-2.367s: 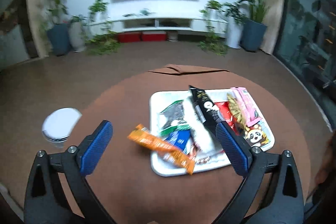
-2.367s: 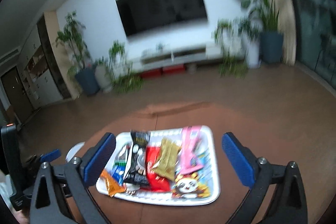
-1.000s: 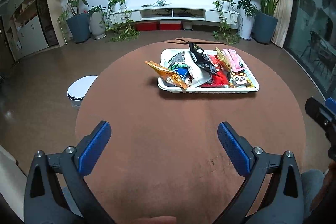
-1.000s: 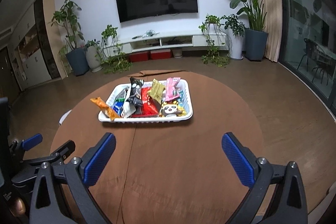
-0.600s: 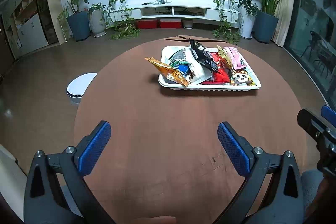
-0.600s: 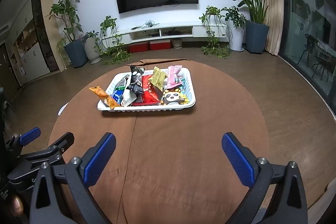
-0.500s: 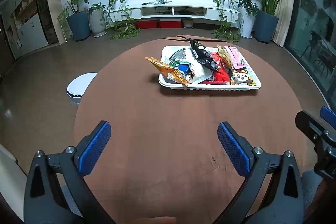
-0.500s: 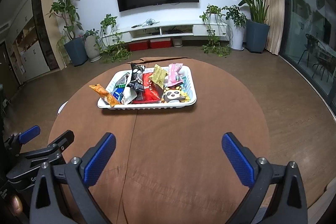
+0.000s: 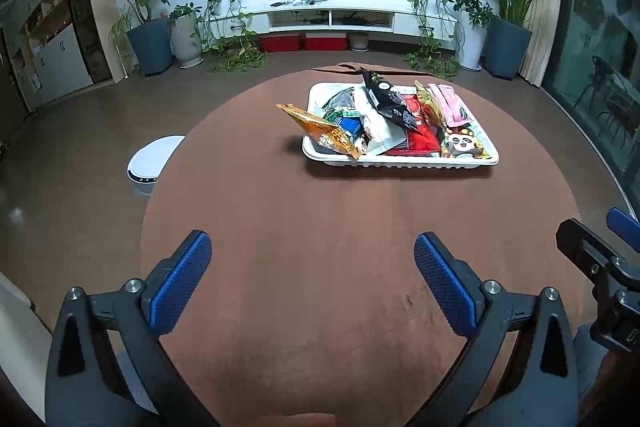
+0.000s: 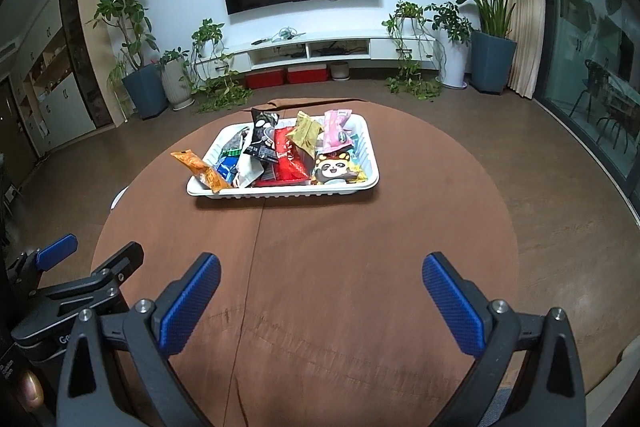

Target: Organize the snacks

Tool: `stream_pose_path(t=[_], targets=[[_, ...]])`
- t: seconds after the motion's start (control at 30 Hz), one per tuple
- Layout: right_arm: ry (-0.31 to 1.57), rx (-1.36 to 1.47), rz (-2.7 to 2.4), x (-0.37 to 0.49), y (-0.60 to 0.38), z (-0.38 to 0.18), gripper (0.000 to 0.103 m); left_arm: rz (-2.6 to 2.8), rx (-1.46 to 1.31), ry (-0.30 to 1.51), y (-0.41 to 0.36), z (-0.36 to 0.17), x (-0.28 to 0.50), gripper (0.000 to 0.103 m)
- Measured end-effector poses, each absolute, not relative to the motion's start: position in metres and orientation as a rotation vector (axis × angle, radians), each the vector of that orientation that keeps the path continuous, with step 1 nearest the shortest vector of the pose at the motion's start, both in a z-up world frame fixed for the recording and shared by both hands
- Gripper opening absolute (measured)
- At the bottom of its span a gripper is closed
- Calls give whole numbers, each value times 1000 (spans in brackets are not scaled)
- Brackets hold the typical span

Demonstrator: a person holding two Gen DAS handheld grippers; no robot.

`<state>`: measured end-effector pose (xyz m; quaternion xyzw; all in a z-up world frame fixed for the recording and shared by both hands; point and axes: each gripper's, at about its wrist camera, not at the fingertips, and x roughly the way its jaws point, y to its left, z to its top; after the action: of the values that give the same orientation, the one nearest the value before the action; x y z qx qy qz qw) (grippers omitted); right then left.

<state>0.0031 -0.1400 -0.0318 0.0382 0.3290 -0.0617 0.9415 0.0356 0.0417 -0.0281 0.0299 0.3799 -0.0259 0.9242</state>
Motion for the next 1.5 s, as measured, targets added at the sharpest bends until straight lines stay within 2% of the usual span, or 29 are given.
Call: stream_pose_path(t=[1.5], targets=[[719, 77, -120, 5, -140, -47, 103, -41, 68, 799, 44, -41, 40, 103]])
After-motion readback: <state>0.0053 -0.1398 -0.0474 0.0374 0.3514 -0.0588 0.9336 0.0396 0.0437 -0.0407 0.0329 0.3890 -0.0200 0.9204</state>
